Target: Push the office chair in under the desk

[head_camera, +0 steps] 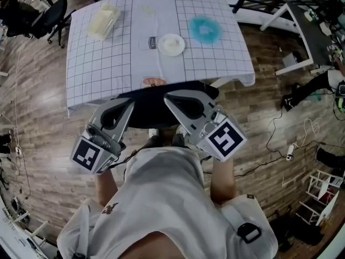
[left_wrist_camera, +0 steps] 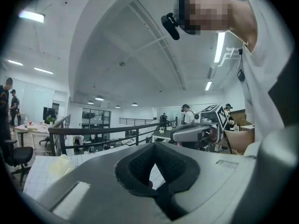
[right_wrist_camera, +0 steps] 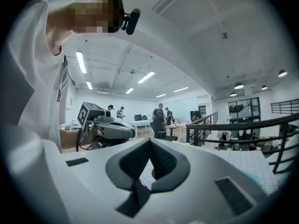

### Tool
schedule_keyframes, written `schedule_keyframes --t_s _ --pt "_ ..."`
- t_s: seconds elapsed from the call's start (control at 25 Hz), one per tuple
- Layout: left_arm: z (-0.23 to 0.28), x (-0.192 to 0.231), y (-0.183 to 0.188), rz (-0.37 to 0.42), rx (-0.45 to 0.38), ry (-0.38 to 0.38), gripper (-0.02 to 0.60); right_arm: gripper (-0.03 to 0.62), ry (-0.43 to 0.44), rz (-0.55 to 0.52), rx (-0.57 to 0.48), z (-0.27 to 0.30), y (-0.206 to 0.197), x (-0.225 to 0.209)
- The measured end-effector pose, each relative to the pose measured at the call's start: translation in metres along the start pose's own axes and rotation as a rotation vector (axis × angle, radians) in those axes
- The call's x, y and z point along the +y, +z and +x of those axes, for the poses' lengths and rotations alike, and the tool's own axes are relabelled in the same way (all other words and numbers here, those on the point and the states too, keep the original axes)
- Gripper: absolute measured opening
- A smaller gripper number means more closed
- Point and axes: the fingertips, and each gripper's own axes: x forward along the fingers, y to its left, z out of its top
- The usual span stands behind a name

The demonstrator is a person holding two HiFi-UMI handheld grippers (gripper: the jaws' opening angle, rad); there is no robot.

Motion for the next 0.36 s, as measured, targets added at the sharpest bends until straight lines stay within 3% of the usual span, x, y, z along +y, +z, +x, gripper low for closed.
schedule_keyframes --t_s 0.36 --pt "-0.0006 -0.0015 0.0001 0.004 0.003 -0.003 0.003 -0.002 0.004 -0.01 0.008 -0.0001 -0.0012 0.003"
